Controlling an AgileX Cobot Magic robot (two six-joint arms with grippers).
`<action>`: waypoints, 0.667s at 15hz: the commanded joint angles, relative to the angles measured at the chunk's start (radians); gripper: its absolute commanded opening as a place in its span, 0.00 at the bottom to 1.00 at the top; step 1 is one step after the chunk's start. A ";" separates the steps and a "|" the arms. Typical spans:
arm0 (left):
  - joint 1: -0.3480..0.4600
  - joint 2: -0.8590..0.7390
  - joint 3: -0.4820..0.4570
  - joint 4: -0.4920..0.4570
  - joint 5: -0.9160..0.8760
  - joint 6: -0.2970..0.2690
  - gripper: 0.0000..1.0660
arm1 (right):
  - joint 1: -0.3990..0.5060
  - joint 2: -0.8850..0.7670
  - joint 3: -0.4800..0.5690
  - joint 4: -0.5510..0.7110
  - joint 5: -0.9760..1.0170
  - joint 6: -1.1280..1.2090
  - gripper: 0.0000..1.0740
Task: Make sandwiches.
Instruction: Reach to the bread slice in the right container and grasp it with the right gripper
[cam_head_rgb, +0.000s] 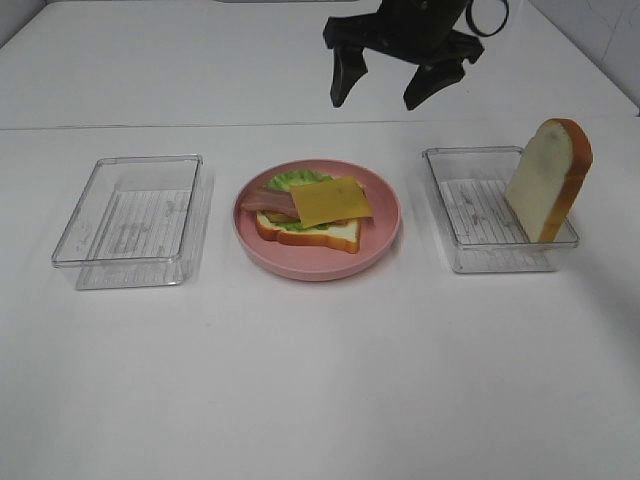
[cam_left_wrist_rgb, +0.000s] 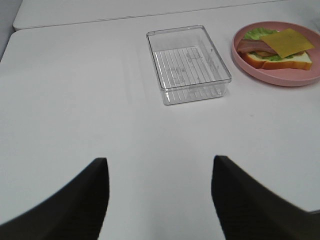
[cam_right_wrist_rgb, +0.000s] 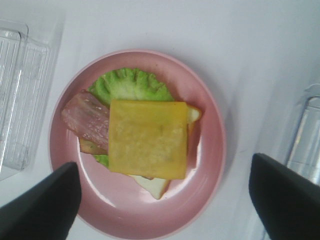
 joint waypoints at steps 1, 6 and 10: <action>0.002 -0.020 0.002 -0.003 -0.010 -0.004 0.55 | -0.039 -0.045 -0.001 -0.037 0.031 0.001 0.80; 0.002 -0.020 0.002 -0.004 -0.010 -0.004 0.55 | -0.213 -0.100 -0.001 -0.069 0.178 0.019 0.80; 0.002 -0.020 0.002 -0.004 -0.010 -0.004 0.55 | -0.313 -0.110 0.008 -0.133 0.209 0.014 0.79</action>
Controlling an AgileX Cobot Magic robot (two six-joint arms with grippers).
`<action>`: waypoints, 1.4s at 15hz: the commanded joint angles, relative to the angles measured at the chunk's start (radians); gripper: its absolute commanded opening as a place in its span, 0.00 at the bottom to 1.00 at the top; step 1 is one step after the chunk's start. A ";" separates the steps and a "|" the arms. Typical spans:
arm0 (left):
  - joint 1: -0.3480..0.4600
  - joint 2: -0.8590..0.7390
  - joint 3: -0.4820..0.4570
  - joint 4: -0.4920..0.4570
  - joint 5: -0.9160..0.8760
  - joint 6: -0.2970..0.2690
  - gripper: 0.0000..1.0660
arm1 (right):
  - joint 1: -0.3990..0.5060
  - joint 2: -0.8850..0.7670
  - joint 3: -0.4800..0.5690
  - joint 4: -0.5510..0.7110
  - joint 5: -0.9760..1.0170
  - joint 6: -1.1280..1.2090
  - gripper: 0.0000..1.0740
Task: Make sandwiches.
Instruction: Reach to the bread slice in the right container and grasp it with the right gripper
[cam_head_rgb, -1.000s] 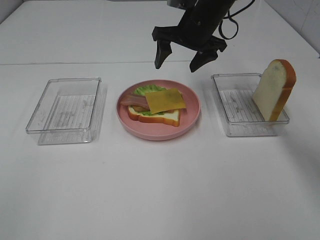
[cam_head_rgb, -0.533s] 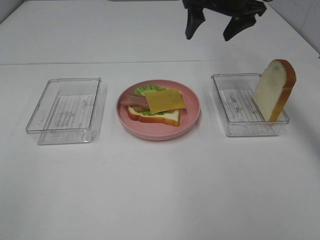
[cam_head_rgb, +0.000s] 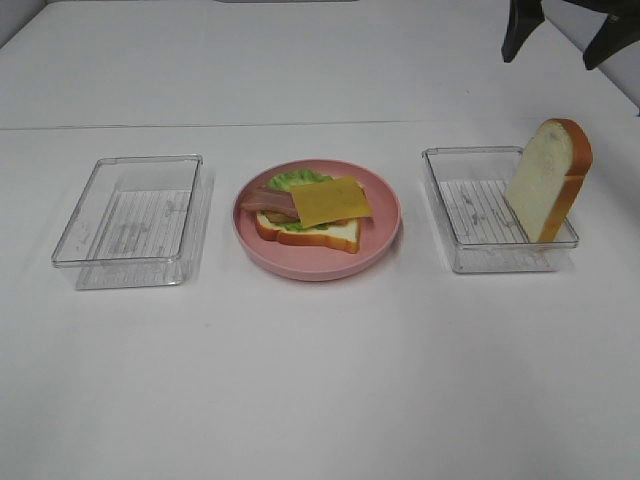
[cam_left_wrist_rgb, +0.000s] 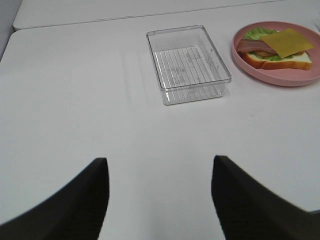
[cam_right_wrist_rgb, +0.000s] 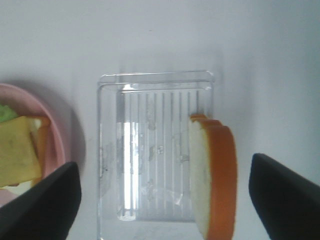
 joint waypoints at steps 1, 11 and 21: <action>0.002 -0.020 0.002 -0.004 -0.010 -0.004 0.55 | -0.022 -0.020 0.032 -0.031 0.082 0.000 0.79; 0.002 -0.020 0.002 -0.004 -0.010 -0.004 0.55 | -0.042 -0.017 0.257 -0.010 -0.018 -0.050 0.75; 0.002 -0.020 0.002 -0.004 -0.010 -0.004 0.55 | -0.042 0.035 0.257 -0.029 -0.062 -0.059 0.00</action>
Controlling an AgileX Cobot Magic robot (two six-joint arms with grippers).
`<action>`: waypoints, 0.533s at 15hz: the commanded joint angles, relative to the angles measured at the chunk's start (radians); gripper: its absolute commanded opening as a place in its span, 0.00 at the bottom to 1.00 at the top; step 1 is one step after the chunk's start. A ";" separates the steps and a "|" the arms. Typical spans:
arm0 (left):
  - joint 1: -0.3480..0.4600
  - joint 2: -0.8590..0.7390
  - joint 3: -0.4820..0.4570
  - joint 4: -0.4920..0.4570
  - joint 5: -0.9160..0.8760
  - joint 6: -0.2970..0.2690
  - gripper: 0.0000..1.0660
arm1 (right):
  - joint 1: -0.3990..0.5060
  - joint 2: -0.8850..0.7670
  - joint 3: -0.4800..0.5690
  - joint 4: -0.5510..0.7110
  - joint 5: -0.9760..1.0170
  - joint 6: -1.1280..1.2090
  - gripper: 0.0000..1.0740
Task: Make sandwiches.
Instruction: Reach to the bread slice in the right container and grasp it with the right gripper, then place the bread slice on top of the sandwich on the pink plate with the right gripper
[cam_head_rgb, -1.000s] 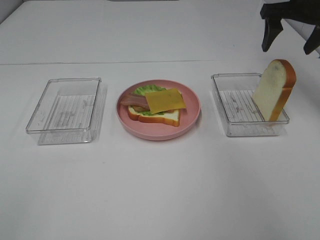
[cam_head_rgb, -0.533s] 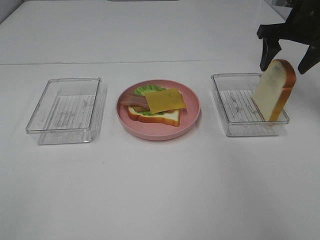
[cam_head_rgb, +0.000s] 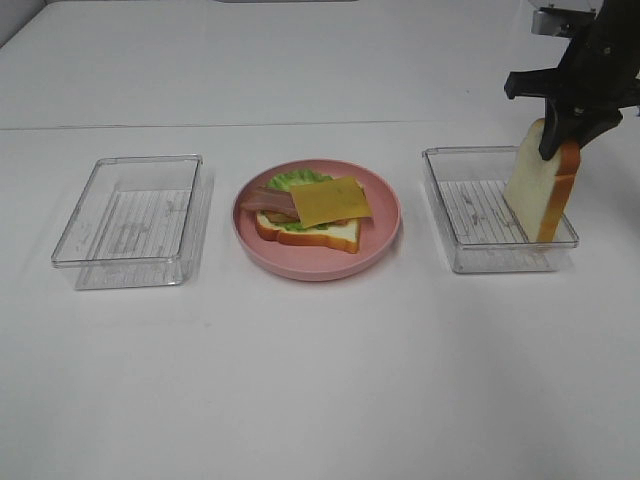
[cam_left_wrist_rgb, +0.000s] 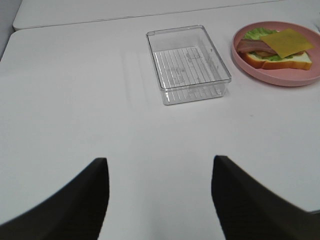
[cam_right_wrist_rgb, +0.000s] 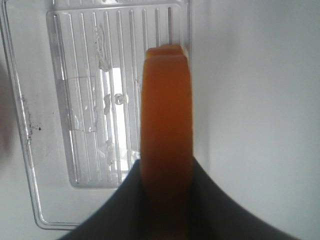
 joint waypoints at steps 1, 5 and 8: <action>0.002 -0.020 0.002 -0.004 -0.010 -0.004 0.55 | -0.004 -0.001 0.002 -0.024 0.000 -0.001 0.00; 0.002 -0.020 0.002 -0.004 -0.010 -0.004 0.55 | -0.004 -0.045 0.002 0.041 0.019 0.012 0.00; 0.002 -0.020 0.002 -0.004 -0.010 -0.004 0.55 | 0.001 -0.144 0.002 0.150 0.018 0.010 0.00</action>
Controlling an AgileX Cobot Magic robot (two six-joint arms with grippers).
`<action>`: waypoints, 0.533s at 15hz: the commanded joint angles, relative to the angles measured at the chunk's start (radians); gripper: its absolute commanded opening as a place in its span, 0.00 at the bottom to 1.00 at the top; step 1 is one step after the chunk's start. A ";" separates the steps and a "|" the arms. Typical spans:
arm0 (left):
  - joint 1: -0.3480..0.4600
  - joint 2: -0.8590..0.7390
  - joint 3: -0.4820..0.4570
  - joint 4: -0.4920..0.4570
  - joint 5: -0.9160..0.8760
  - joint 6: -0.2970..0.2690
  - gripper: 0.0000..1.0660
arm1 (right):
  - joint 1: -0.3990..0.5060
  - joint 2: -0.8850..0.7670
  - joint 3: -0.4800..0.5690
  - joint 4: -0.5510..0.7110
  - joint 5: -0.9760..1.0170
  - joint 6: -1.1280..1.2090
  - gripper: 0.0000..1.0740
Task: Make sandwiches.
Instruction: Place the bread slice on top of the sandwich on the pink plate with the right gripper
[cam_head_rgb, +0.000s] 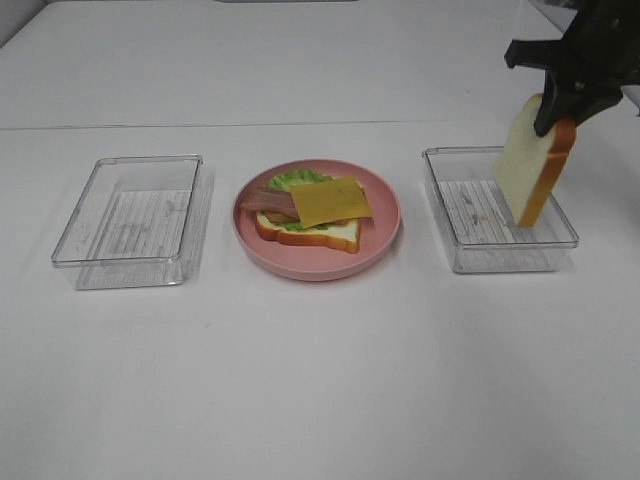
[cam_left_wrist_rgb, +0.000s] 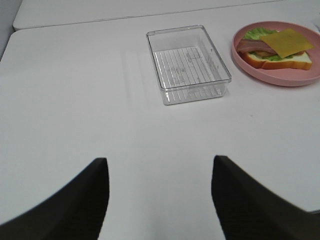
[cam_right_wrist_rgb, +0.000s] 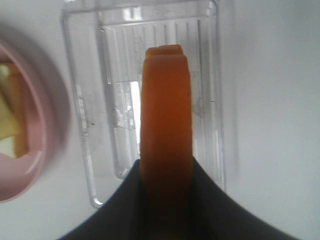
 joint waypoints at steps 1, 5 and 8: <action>0.002 -0.020 0.002 -0.004 -0.010 -0.004 0.55 | 0.007 -0.069 0.002 0.066 0.009 -0.001 0.00; 0.002 -0.020 0.002 -0.004 -0.010 -0.004 0.55 | 0.086 -0.151 0.069 0.277 -0.067 -0.002 0.00; 0.002 -0.020 0.002 -0.004 -0.010 -0.004 0.55 | 0.164 -0.151 0.199 0.470 -0.268 -0.054 0.00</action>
